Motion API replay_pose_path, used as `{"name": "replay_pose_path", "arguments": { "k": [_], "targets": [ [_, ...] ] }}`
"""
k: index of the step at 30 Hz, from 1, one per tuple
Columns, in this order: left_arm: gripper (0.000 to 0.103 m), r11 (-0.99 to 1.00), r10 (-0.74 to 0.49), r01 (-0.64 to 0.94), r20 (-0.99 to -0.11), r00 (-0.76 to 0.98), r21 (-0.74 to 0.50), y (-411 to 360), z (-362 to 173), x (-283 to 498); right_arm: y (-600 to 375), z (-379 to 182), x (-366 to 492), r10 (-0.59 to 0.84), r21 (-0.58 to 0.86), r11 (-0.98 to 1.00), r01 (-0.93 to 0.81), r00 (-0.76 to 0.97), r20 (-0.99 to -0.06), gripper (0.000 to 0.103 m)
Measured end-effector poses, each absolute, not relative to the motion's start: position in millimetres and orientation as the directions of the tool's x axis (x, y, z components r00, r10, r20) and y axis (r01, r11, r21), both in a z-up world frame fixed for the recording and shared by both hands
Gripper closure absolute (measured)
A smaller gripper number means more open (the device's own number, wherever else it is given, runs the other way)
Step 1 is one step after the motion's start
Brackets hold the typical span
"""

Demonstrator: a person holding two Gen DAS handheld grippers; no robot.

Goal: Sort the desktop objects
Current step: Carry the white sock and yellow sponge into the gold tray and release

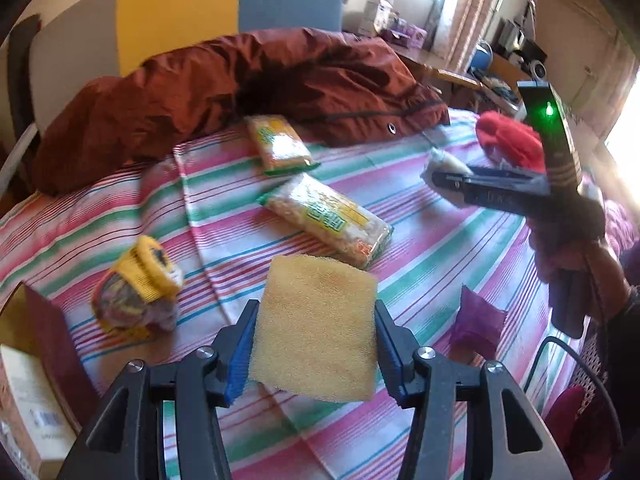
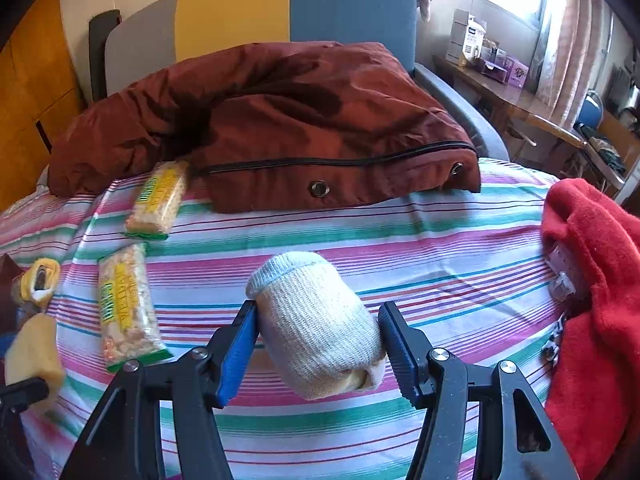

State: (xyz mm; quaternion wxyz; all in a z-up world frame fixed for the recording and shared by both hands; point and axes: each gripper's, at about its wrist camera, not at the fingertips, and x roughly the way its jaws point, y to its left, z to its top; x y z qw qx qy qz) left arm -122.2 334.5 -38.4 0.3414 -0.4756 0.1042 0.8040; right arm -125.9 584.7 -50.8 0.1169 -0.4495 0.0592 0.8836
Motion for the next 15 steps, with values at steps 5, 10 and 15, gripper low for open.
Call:
{"name": "replay_pose_path", "arguments": {
  "k": [5,10,15],
  "targets": [
    [0.049,-0.775,0.454,-0.613,-0.811,-0.369,-0.155,312.4,-22.0,-113.9,571.5,-42.2,-124.6,0.122,0.016,-0.973,-0.231,-0.570,-0.813,0.042],
    [0.049,-0.805,0.456,-0.569,-0.787,-0.416,-0.166,287.0,-7.6,-106.7,549.6,-30.3,-124.4,0.083,0.036,-0.981,-0.192,-0.573,-0.815,0.042],
    [0.049,-0.841,0.438,-0.515,-0.768,-0.467,-0.167,260.7,1.3,-101.2,513.9,-16.9,-121.5,0.023,0.070,-0.989,-0.134,-0.590,-0.807,0.042]
  ]
}}
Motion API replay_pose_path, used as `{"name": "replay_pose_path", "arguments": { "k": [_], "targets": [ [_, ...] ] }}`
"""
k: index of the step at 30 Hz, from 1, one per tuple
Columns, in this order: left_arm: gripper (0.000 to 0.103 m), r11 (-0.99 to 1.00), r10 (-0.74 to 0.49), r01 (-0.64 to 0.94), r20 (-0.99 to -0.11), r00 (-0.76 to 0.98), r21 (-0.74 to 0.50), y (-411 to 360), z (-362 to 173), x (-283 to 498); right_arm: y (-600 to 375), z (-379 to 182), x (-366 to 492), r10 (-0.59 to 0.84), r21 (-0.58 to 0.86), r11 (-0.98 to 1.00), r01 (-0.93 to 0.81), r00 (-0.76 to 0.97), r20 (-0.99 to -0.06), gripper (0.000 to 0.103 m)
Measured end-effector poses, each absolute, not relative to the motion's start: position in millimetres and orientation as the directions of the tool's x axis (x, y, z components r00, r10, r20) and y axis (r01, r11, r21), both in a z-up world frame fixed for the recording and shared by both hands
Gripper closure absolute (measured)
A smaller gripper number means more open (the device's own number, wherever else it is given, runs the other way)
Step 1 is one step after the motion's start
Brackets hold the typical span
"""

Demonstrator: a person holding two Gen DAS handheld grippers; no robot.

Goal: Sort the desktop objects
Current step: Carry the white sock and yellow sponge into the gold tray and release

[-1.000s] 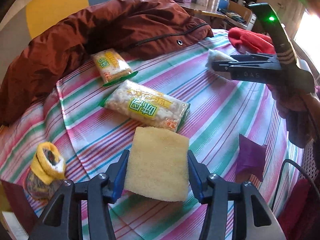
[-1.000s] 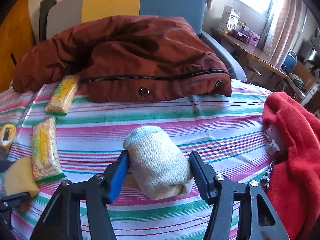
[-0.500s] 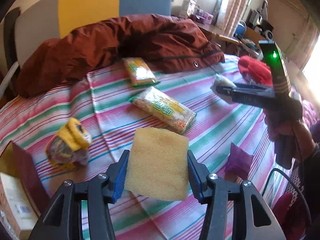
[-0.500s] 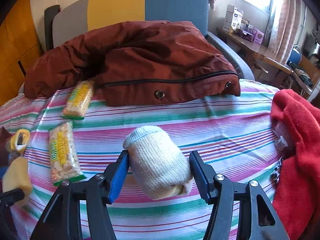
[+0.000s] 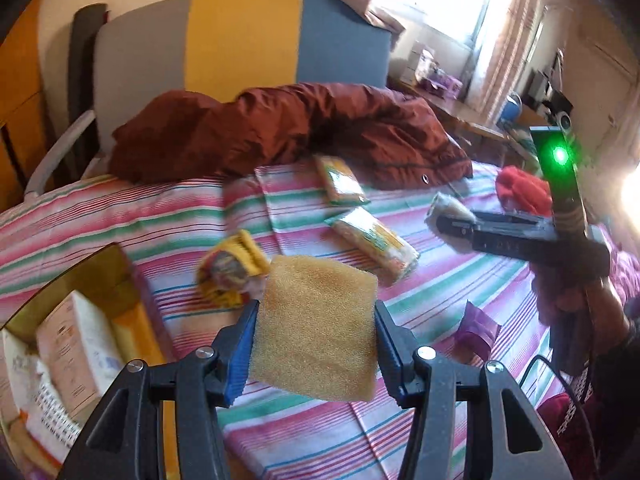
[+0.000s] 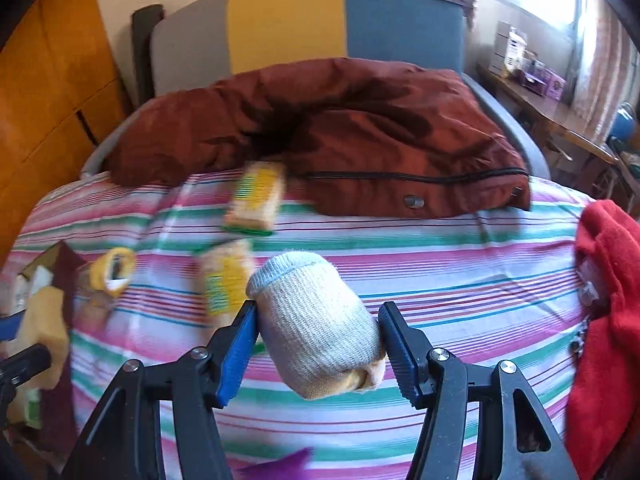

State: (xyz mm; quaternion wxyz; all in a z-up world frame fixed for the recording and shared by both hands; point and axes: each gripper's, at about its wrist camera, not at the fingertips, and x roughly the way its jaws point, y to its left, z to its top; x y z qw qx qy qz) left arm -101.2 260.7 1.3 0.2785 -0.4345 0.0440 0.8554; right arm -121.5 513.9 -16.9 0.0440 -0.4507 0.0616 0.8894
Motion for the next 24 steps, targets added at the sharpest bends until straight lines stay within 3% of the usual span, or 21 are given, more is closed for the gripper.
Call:
{"name": "replay_pose_path", "arguments": {
  "k": [11,24],
  "targets": [
    [0.049,-0.911,0.365,-0.386,-0.725,-0.585,-0.147,198.9,21.0,-86.6,411.8,3.3,-112.6,-0.111,0.119,-0.993,0.028,-0.617,-0.779,0.042],
    [0.049,-0.980,0.173,-0.195,-0.687,-0.706,-0.046,117.8,34.2,-63.7,307.6,15.4,-100.5,-0.289,0.256,-0.956,0.145,-0.630,-0.721,0.042]
  ]
}}
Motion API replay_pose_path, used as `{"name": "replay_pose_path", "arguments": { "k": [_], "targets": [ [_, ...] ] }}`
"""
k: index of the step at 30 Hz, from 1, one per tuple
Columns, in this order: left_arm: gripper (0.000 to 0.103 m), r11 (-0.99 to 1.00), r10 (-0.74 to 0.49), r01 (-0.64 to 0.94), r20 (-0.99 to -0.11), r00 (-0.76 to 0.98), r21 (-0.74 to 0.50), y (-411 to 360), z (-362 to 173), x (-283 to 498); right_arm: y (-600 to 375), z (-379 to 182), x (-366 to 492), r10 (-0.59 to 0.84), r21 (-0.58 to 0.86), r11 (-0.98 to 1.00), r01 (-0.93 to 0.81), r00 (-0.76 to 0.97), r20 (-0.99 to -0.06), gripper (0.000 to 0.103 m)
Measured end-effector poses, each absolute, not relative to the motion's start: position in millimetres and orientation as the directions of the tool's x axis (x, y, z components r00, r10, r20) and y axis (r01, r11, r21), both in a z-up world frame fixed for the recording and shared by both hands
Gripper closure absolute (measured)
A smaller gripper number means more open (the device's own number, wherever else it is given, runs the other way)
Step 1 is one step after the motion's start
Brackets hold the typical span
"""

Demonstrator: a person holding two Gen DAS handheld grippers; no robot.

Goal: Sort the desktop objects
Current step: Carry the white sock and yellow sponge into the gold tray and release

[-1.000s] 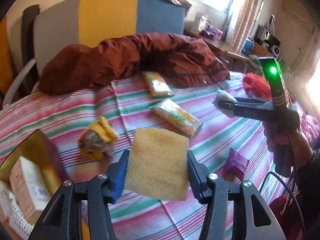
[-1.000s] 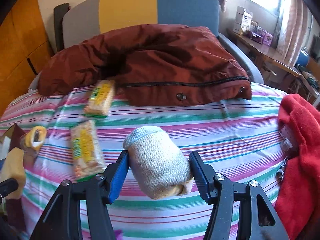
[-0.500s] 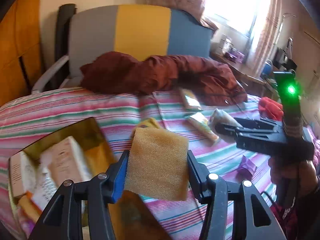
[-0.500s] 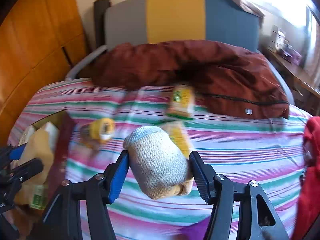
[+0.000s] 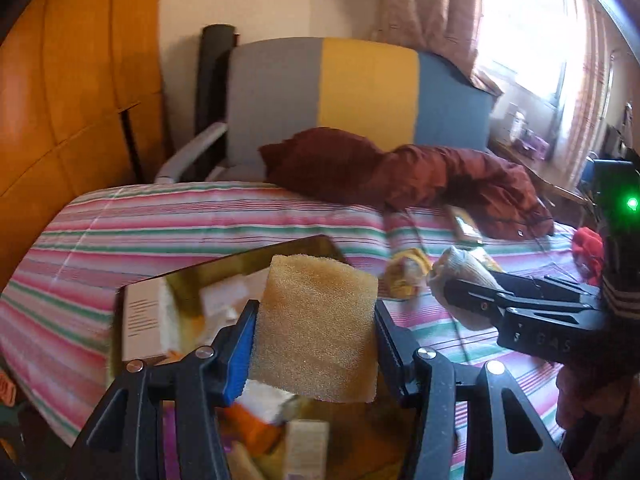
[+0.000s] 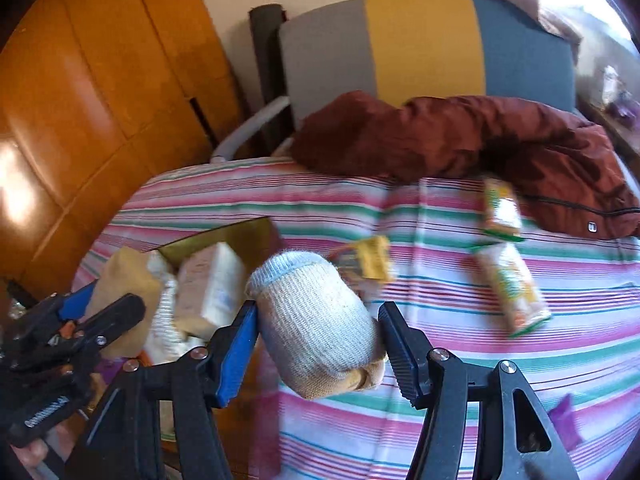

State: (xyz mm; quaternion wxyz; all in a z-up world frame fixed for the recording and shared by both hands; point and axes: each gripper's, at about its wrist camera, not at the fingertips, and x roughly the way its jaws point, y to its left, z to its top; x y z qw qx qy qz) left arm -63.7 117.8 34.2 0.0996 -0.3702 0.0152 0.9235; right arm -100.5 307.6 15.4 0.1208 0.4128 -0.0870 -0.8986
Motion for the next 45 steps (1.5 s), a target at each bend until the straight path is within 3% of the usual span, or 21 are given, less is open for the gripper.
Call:
{"name": "replay_pose_path", "arguments": {
  "k": [13,27,34,38,41,45],
  "targets": [
    [0.049,-0.996,0.082,-0.072,-0.699,-0.710,-0.043,62.6,18.6,-58.2,243.5,9.9,-101.1,-0.373,0.345,-0.924,0.165,-0.591,-0.715,0.041],
    [0.048,-0.984,0.127,0.005,-0.726,-0.676,-0.177,16.9,7.8,-80.3,217.0,7.8,-129.7,-0.350,0.332,-0.932,0.145,-0.597,-0.722,0.041],
    [0.048,-0.984,0.115,0.023,-0.724,-0.680,-0.178,9.1,7.7,-103.8,216.0,-3.8,-156.7,-0.347,0.364,-0.927,0.093,-0.582,-0.735,0.040],
    [0.046,-0.988,0.105,0.014,-0.743,-0.661,-0.152,14.9,2.8,-124.8,214.6,-6.7,-166.1,-0.350,0.375,-0.923,0.086,-0.590,-0.728,0.035],
    [0.042,-0.990,0.108,0.004,-0.766,-0.634,-0.143,19.2,-4.1,-136.8,215.5,-6.7,-165.4,-0.348,0.370,-0.924,0.092,-0.600,-0.720,0.025],
    [0.030,-0.990,0.126,-0.025,-0.780,-0.614,-0.140,25.2,-11.6,-138.3,220.4,-5.4,-158.8,-0.346,0.361,-0.927,0.103,-0.607,-0.715,0.021]
  ]
}}
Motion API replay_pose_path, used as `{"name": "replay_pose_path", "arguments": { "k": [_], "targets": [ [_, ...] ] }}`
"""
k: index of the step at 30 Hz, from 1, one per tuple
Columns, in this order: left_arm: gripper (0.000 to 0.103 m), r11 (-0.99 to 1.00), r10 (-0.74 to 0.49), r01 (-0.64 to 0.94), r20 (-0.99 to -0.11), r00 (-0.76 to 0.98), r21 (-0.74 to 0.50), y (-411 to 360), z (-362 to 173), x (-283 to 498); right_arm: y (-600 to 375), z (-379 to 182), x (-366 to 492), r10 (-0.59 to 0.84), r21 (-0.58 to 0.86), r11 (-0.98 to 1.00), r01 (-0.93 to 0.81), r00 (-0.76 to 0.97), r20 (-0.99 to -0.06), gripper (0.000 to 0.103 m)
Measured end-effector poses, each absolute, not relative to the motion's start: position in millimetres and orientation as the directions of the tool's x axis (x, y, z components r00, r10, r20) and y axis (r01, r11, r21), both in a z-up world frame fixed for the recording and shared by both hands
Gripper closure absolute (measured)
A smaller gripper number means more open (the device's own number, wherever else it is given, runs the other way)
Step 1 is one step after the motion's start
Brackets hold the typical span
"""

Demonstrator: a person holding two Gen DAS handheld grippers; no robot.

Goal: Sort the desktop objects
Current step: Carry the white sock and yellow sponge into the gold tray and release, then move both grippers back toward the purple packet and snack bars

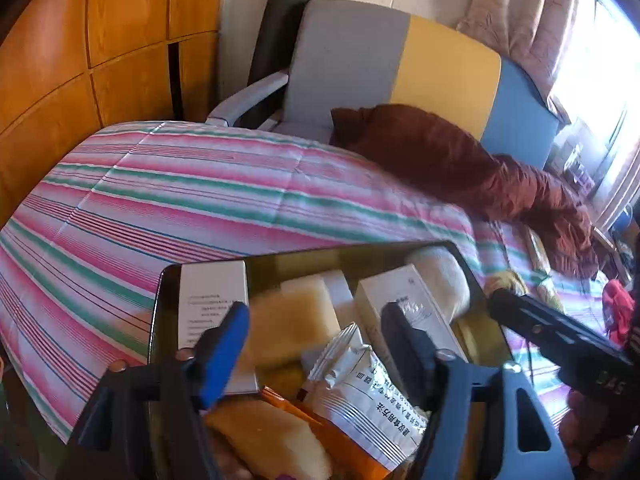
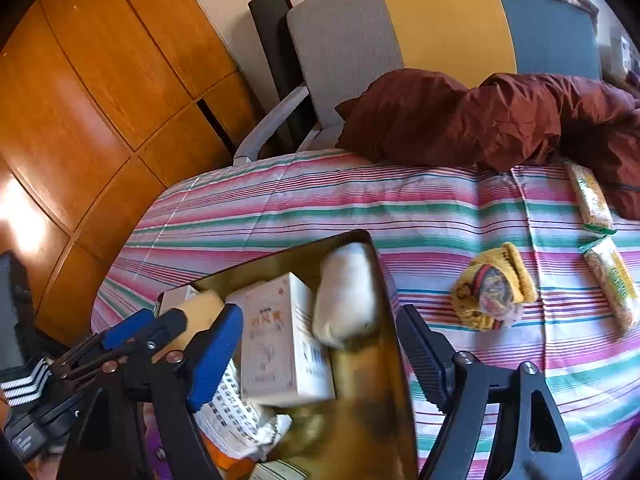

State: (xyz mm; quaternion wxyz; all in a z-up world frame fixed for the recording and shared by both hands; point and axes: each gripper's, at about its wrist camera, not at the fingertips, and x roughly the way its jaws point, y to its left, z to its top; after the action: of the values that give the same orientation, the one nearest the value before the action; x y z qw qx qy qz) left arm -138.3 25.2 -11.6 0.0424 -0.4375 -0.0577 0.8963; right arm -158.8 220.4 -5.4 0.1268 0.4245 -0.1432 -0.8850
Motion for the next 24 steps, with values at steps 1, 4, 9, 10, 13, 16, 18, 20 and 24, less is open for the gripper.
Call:
{"name": "replay_pose_path", "arguments": {
  "k": [1,4,9,10,13,16,18,20,24],
  "targets": [
    [0.030,-0.990,0.126,-0.026,-0.780,-0.613,-0.140,24.8,-12.9,-136.6,222.1,-4.6,-156.1,-0.345,0.359,-0.927,0.105,-0.610,-0.713,0.020],
    [0.029,-0.987,0.135,-0.014,-0.781,-0.609,-0.160,21.1,-13.7,-128.9,225.6,-3.1,-146.7,-0.351,0.360,-0.926,0.113,-0.610,-0.710,0.018],
    [0.029,-0.990,0.121,-0.020,-0.753,-0.647,-0.141,21.5,-0.1,-109.0,228.4,6.4,-126.4,-0.338,0.332,-0.934,0.134,-0.637,-0.693,0.016],
    [0.029,-0.991,0.112,-0.022,-0.744,-0.658,-0.130,23.5,3.4,-104.2,229.8,8.7,-122.0,-0.338,0.332,-0.934,0.136,-0.644,-0.686,0.015],
    [0.029,-0.993,0.101,-0.024,-0.721,-0.685,-0.116,27.8,13.5,-90.5,233.0,13.9,-112.4,-0.328,0.326,-0.936,0.132,-0.661,-0.675,0.013],
    [0.029,-0.995,0.080,-0.018,-0.684,-0.725,-0.097,31.5,23.3,-74.6,237.2,17.0,-101.7,-0.323,0.325,-0.937,0.128,-0.670,-0.668,0.009],
    [0.029,-0.994,0.093,-0.032,-0.680,-0.727,-0.102,34.4,25.9,-70.1,238.1,17.5,-94.2,-0.315,0.313,-0.941,0.128,-0.670,-0.672,0.005],
    [0.029,-0.996,0.084,-0.032,-0.679,-0.730,-0.089,37.5,27.7,-63.7,237.3,17.1,-86.6,-0.303,0.292,-0.947,0.133,-0.670,-0.678,0.005],
    [0.029,-0.998,0.067,-0.043,-0.674,-0.736,-0.052,45.3,29.0,-52.5,237.7,16.6,-71.6,-0.274,0.251,-0.959,0.135,-0.680,-0.681,0.005]
  ]
}}
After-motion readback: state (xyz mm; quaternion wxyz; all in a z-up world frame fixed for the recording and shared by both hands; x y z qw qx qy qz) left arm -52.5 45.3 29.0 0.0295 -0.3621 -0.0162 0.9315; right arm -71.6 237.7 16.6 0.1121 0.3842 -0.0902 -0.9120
